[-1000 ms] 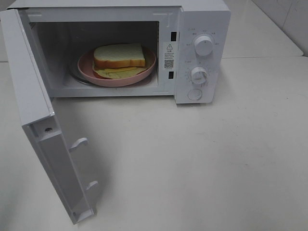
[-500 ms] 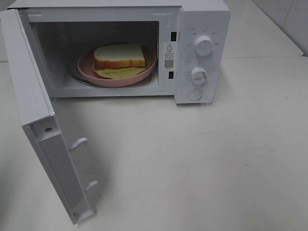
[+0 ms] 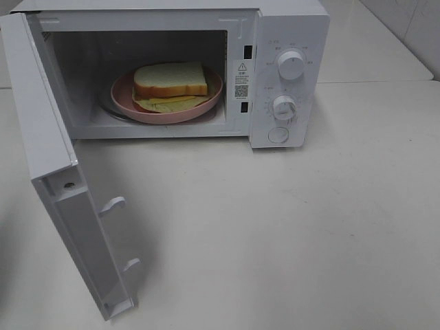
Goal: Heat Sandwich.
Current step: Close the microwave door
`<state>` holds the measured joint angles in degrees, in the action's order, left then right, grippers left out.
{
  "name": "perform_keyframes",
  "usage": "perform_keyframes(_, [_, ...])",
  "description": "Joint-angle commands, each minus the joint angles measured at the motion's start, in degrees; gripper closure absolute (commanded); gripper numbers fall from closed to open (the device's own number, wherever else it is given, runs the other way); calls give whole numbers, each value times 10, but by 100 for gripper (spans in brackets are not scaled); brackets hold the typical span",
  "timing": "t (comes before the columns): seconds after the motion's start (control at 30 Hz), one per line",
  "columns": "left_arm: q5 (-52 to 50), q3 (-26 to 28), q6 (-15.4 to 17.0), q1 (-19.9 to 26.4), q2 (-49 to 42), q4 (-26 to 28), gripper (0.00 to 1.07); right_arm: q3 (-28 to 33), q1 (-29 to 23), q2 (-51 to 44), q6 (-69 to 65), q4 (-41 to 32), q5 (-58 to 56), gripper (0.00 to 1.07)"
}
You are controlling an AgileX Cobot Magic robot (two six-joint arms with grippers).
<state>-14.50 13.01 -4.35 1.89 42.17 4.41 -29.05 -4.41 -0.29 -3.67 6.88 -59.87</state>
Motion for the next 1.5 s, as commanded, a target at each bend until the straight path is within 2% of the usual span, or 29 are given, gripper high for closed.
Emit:
perform_keyframes(0.03, [-90, -1, 5, 1, 60, 1, 107, 1, 5, -15, -1, -1, 6, 31])
perform_keyframes(0.2, [-179, -1, 5, 1, 129, -20, 107, 1, 5, -15, -1, -1, 6, 31])
perform_keyframes(0.43, [-223, -1, 6, 1, 197, -73, 107, 1, 5, -15, -1, -1, 6, 31])
perform_keyframes(0.6, [-268, -1, 30, -9, 248, -92, 107, 1, 5, -15, -1, -1, 6, 31])
perform_keyframes(0.73, [-292, -1, 33, -34, 288, -101, 107, 1, 5, -15, -1, -1, 6, 31])
perform_keyframes(0.93, [-313, 22, 33, -102, 352, -125, 107, 1, 5, -15, -1, -1, 6, 31])
perform_keyframes(1.5, [-358, 82, 30, -211, 445, -102, 107, 1, 5, -15, -1, -1, 6, 31])
